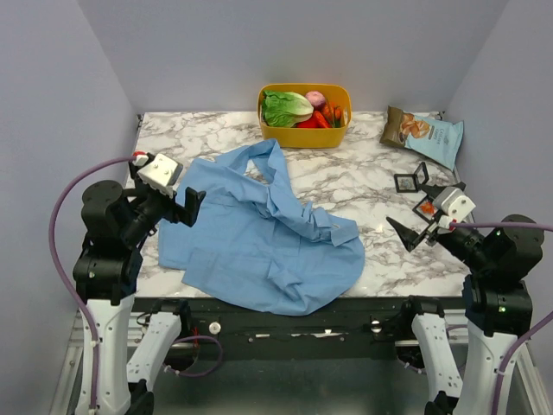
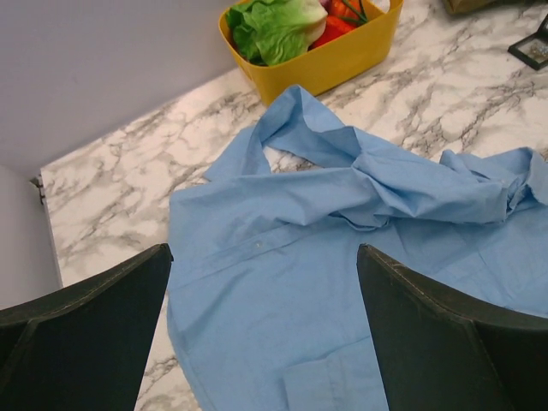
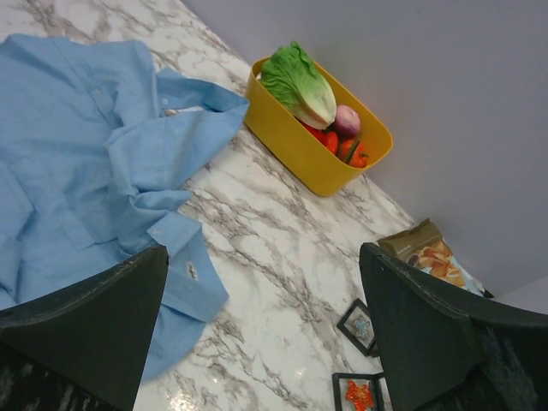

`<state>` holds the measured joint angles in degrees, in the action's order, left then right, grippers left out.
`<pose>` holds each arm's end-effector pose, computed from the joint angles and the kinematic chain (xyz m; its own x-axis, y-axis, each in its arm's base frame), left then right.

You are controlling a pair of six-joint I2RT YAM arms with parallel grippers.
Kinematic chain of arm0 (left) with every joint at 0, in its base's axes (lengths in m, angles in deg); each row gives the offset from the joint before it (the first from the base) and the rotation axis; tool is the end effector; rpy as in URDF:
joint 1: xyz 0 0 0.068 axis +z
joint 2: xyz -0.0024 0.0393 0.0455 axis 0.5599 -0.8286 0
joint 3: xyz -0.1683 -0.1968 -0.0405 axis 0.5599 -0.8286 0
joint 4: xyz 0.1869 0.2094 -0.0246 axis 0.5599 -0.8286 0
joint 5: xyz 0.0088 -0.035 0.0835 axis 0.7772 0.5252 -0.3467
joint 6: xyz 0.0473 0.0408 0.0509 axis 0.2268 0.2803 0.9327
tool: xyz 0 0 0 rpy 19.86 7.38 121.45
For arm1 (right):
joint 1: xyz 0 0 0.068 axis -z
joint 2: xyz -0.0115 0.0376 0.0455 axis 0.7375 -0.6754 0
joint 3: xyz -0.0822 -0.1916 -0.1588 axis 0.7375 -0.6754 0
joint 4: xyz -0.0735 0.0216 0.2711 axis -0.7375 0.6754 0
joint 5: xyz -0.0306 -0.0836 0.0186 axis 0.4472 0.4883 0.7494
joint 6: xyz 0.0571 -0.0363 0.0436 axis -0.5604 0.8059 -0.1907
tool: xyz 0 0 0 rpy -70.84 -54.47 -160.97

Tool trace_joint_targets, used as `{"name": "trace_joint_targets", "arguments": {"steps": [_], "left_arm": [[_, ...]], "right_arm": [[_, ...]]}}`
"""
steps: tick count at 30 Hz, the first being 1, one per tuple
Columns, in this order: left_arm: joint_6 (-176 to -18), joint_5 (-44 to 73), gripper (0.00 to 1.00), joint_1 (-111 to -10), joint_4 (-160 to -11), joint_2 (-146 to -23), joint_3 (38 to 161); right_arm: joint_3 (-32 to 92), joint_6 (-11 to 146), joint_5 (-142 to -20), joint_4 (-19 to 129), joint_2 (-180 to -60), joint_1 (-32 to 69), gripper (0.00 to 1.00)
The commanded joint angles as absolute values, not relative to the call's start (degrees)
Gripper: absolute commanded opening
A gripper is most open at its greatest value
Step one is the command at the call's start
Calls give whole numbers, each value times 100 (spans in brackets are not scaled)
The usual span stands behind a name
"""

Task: Remove the brooch from the garment
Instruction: Reset both arms

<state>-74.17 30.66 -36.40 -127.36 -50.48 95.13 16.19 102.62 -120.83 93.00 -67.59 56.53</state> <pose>0.1733 -0.0362 0.4231 -0.1374 0.1771 -0.9746 0.4773 0.8740 0.0915 0.1160 0.0336 0.4181 0.2058 -0.3574 -0.9110 -0.5929 0.6951 -0.4066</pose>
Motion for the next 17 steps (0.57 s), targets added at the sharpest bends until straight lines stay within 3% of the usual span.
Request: {"name": "trace_joint_targets", "arguments": {"steps": [1, 17], "left_arm": [[-7483, 3021, 99, -3616, -12756, -4790, 9265], [-7483, 3338, 99, -3616, -12818, -4596, 8983]], "right_arm": [[1603, 9867, -12336, 9684, -6624, 5674, 100], [1312, 9938, -12406, 9869, -6307, 5674, 100]]}}
